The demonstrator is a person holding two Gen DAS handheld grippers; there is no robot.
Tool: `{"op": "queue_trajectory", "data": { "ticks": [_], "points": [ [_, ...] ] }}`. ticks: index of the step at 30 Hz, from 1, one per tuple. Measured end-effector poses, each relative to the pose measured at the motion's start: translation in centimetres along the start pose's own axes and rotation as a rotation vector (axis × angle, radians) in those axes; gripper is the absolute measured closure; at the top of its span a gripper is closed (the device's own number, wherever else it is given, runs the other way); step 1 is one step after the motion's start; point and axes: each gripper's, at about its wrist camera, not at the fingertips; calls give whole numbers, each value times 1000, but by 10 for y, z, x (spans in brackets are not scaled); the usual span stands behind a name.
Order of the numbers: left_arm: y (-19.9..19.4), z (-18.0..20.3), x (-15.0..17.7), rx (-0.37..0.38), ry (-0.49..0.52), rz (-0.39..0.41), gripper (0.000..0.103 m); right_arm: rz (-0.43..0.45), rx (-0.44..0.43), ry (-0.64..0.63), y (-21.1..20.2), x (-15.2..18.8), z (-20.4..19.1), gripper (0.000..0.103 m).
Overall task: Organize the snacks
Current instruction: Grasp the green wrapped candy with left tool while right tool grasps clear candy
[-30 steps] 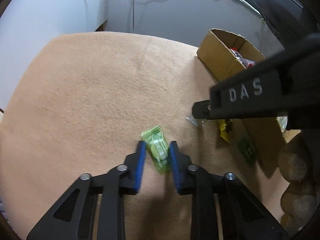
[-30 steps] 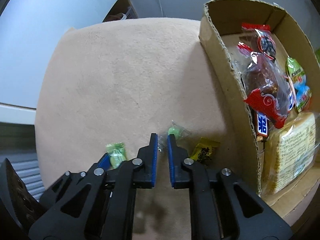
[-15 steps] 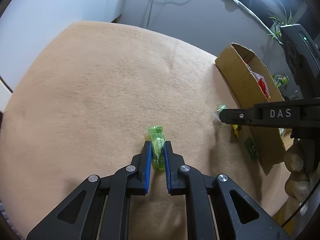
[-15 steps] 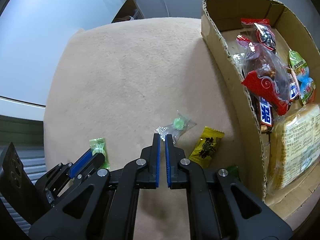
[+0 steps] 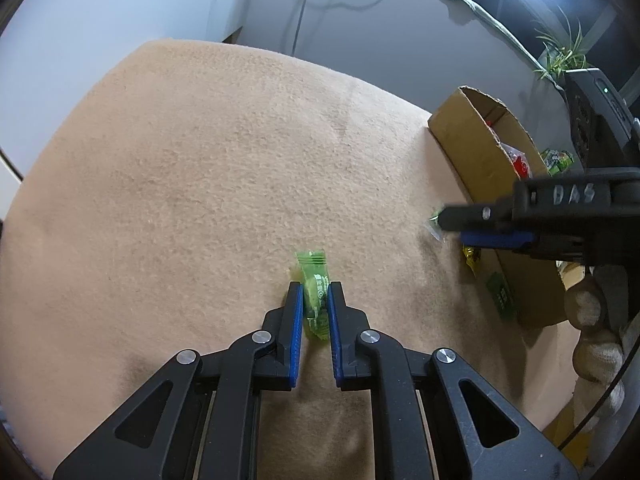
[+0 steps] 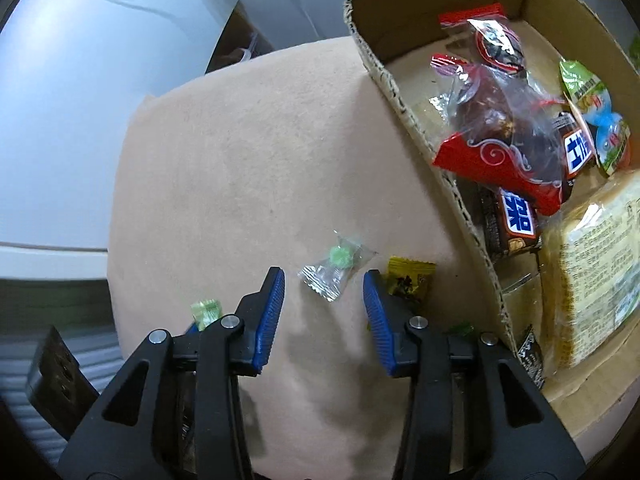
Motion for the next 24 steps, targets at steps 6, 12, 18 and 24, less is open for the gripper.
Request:
{"op": "queue_trajectory", "data": {
  "ticks": [6, 12, 18, 24],
  "points": [
    [-1, -3, 0, -3, -4, -9, 88, -24, 40, 23, 14, -12, -5, 60],
    [3, 3, 2, -26, 21, -13, 81, -29, 125, -69, 21, -15, -22, 85],
    [7, 7, 4, -46, 57, 8, 83, -22, 101, -89, 17, -11, -21, 86],
    [-4, -1, 2, -26, 19, 14, 84, 20, 70, -129, -4, -3, -20, 86]
  ]
}}
Point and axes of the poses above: each gripper's, at about its wrist camera, not at the fingertips, and y roughly the way its jaws point, z to its right, x to its underside, and after that the axes turned 11 degrees about -y, right-handed
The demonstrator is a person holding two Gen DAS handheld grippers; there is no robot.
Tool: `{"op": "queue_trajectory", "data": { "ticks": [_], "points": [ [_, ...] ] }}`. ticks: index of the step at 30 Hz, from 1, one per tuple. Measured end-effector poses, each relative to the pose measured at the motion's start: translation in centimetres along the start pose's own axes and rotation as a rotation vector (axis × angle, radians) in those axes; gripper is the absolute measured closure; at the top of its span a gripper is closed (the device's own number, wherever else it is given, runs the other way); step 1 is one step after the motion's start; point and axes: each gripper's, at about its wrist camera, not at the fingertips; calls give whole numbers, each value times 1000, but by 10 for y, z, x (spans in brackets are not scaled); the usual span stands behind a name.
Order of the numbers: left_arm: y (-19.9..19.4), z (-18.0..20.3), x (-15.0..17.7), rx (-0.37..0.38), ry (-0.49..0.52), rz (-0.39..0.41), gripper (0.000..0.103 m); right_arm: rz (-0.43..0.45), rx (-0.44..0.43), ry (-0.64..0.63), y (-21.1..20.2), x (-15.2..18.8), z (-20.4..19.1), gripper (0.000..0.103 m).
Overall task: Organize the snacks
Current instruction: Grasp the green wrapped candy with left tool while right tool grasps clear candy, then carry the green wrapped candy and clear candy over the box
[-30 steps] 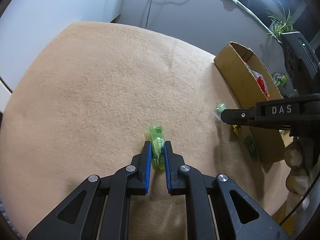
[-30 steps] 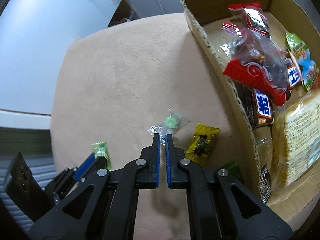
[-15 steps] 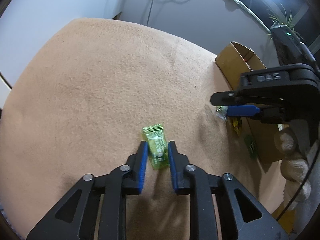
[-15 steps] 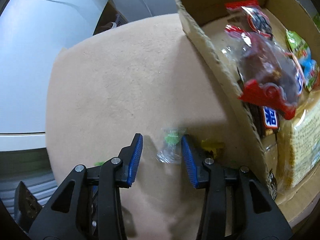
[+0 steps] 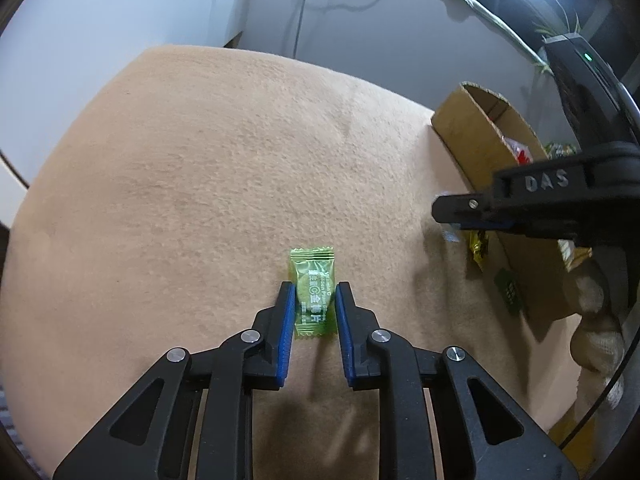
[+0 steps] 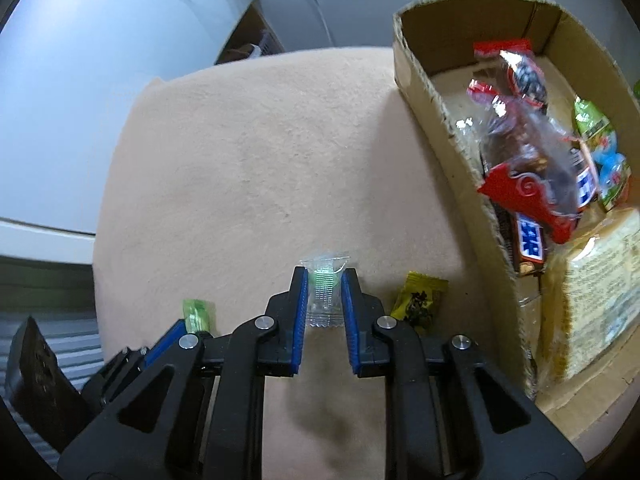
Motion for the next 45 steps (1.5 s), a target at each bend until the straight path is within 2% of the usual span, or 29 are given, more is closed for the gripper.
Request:
{"op": "queue_trajectory", "data": {
  "ticks": [5, 10, 16, 24, 33, 45],
  "points": [
    [-14, -3, -3, 5, 0, 20, 84, 43, -45, -7, -28, 9, 4, 86],
    [-37, 4, -10, 34, 8, 49, 84, 104, -43, -37, -61, 18, 6, 86],
    [-64, 36, -24, 86, 67, 111, 84, 162, -28, -44, -102, 28, 25, 86],
    [-81, 81, -31, 151, 157, 147, 84, 239, 33, -3, -145, 36, 60, 86],
    [-69, 130, -34, 208, 233, 121, 84, 278, 88, 77, -169, 50, 103, 86],
    [-38, 180, -38, 222, 295, 66, 84, 273, 133, 142, -161, 59, 149, 86]
  ]
}}
Point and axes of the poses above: each gripper's, at about its wrist camera, not at the fingertips, and y roughly the way its jaws point, z to its right, x to its underside, and after that the axes turned 11 degrees about -y, right-handed
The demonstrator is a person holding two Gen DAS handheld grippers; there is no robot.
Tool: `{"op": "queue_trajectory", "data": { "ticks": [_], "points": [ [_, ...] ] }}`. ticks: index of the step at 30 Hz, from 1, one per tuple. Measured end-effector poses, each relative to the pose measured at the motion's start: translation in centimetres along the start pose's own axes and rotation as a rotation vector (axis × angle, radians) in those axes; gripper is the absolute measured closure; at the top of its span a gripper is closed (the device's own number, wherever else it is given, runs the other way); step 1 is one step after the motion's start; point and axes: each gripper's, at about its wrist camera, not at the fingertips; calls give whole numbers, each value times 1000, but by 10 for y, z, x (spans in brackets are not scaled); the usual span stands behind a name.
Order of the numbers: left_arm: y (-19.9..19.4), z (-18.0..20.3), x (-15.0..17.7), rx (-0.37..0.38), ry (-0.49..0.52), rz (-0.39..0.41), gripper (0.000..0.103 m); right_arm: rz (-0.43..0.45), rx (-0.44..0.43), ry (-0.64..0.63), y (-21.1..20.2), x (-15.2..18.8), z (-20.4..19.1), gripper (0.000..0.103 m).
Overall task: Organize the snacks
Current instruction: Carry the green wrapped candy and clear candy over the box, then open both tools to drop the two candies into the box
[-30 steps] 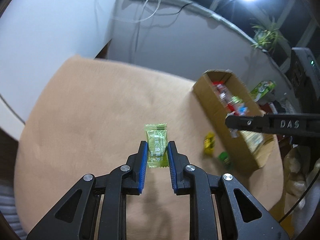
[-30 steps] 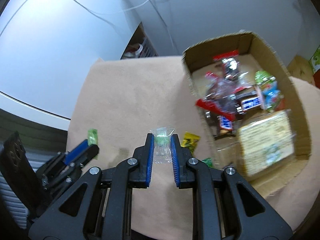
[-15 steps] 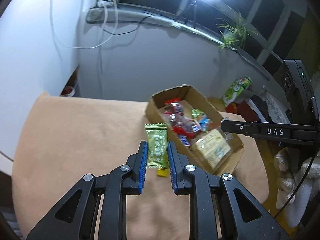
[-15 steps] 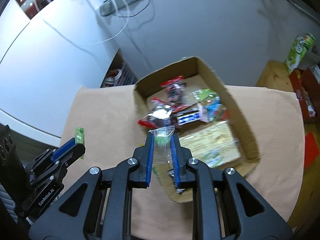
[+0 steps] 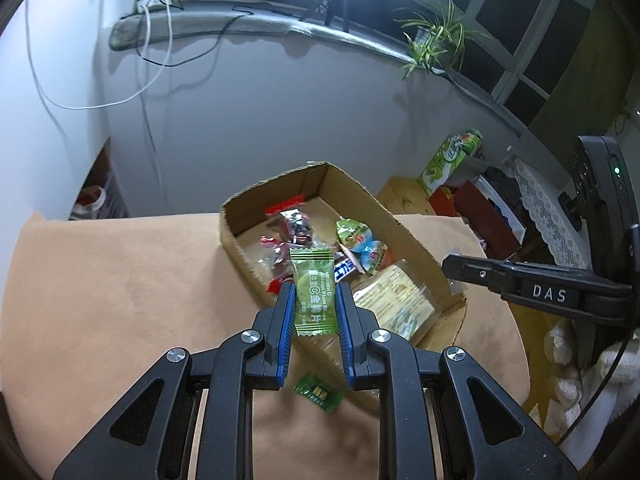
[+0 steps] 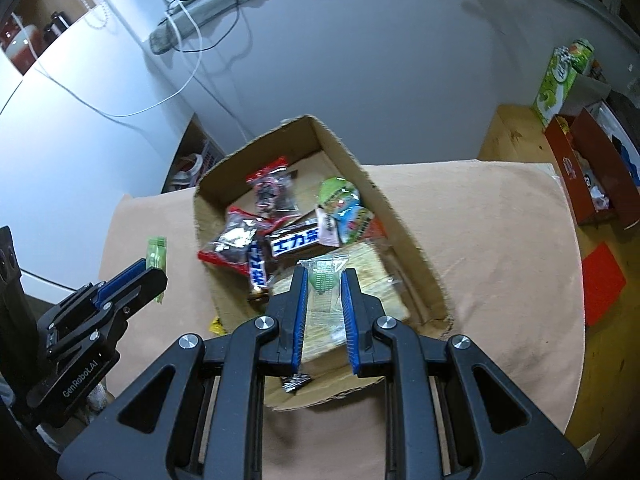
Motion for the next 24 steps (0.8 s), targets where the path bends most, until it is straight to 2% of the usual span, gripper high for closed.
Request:
{"op": "queue_trajectory", "data": {
  "ticks": [10, 19, 24],
  "points": [
    [26, 19, -2, -25, 43, -43, 84, -33, 1, 4, 14, 6, 11, 86],
    [30, 26, -3, -36, 72, -50, 83, -41, -1, 2, 17, 9, 13, 84],
    [28, 26, -4, -32, 77, -47, 80, -29, -3, -3, 13, 10, 10, 71]
  ]
}}
Point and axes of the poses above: each gripper's, at about its wrist camera, not at the fingertips, and y roughly the way its jaws point, z to its right, x to its underside, and after that the axes turned 11 degrees about -y, right-handed
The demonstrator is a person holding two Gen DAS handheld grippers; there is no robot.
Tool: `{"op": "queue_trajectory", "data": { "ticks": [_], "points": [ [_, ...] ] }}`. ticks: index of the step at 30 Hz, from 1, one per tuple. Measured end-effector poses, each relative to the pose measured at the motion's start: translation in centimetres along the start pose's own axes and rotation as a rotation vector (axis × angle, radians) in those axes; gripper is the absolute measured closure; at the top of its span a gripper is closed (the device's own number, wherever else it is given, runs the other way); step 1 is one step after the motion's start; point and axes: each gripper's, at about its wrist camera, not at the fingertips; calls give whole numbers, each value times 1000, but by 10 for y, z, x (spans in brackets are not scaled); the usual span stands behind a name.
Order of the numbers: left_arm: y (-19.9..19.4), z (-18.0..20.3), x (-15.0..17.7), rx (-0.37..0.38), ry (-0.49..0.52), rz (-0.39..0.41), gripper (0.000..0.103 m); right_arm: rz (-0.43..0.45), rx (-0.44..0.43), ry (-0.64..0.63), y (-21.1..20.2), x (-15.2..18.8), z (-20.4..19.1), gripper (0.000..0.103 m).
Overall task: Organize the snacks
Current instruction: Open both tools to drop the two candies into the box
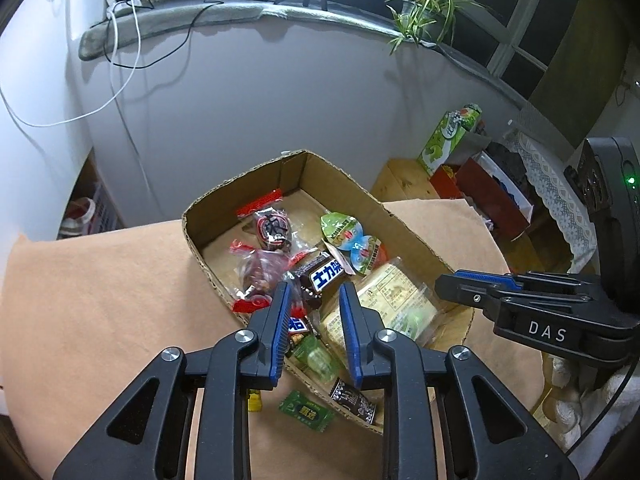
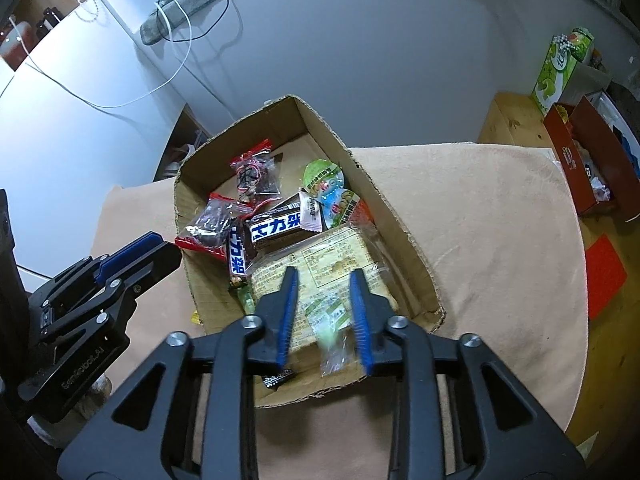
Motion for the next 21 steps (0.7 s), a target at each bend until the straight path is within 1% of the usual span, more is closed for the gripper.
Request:
{"op": "queue_trajectory", "data": {
  "ticks": [6, 10, 13, 16, 19, 21],
  "points": [
    [-5, -6, -1, 12, 1, 10, 80, 33, -10, 0, -9, 11, -10, 71],
    [-13, -18, 0, 23, 10, 19, 80, 76, -33, -12, -20, 28, -24, 71],
    [-20, -36, 1, 25, 14, 17, 80, 112, -51, -30, -28, 48, -41, 71],
    [-24, -55, 5, 34, 15, 2, 80, 146, -97, -58, -33, 71, -64, 71],
    [-26, -71, 12, 31, 29, -16, 80, 153, -153, -86, -30, 91, -87, 71],
    [-25, -80, 17, 39, 36, -30, 80, 144, -159, -119, -22, 102, -105, 71]
  ]
}}
Point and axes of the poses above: each gripper's, at about its wrist camera, not at the fingertips, and y roughly the way its jaws point, z to its right, x to its underside, and after that the axes turned 11 degrees about -y, right-handed
